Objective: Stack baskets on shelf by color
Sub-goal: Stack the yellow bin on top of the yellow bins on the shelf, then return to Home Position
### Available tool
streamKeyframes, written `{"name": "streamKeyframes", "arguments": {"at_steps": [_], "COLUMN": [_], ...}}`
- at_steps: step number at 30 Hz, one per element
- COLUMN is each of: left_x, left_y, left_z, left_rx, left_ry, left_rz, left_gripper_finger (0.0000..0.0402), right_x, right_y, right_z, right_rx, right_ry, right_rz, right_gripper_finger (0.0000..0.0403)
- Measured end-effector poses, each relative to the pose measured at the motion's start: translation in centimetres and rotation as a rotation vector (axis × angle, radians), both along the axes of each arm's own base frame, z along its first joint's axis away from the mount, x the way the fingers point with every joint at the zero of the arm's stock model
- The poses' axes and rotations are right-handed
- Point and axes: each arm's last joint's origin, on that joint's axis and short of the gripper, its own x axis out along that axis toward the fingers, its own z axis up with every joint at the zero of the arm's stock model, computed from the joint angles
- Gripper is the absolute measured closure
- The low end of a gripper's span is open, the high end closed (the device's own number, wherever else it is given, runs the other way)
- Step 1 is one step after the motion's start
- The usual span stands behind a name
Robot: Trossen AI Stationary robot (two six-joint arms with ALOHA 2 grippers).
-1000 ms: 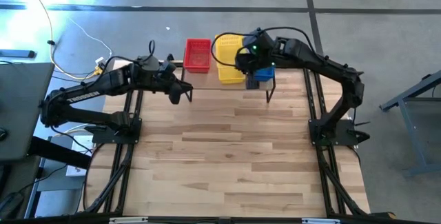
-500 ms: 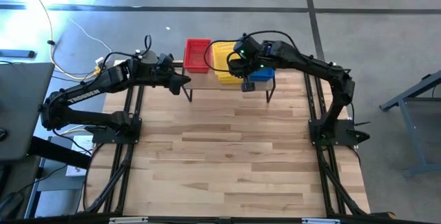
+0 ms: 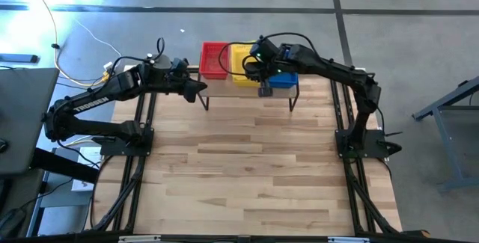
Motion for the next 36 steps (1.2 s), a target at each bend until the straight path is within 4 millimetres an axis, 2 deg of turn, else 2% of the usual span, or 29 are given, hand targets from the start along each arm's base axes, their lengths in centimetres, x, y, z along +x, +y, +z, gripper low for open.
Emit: {"name": "streamKeyframes", "arguments": {"at_steps": [6,14,19,23,31,36], "left_x": [0.0,0.0,0.1,0.0,-0.9,-1.8], "left_y": [0.0,0.0,-0.2,-0.5,-3.4,-5.7], "left_z": [0.0,0.0,0.0,0.2,1.5,-0.1], "left_rx": [0.0,-0.002,-0.019,0.009,0.229,0.299], "left_ry": [0.0,-0.001,-0.012,-0.014,-0.028,-0.085], "left_rz": [-0.001,-0.007,-0.045,-0.131,-0.28,-0.354], "left_gripper_finger": [0.0322,0.0322,0.0322,0.0322,0.0322,0.0322], "right_x": [0.0,0.1,0.1,-0.4,-0.4,0.4], "right_y": [-0.2,-0.2,0.1,0.3,1.8,4.0], "right_z": [-0.1,0.1,1.6,2.4,4.3,6.0], "right_rx": [0.018,0.045,0.066,0.135,0.295,0.34], "right_ry": [-0.016,-0.045,-0.096,-0.113,-0.209,-0.307], "right_rz": [-0.042,-0.086,-0.122,-0.215,-0.38,-0.362], "right_gripper_finger": [0.039,0.0315,0.0284,0.028,0.0279,0.0279]}}
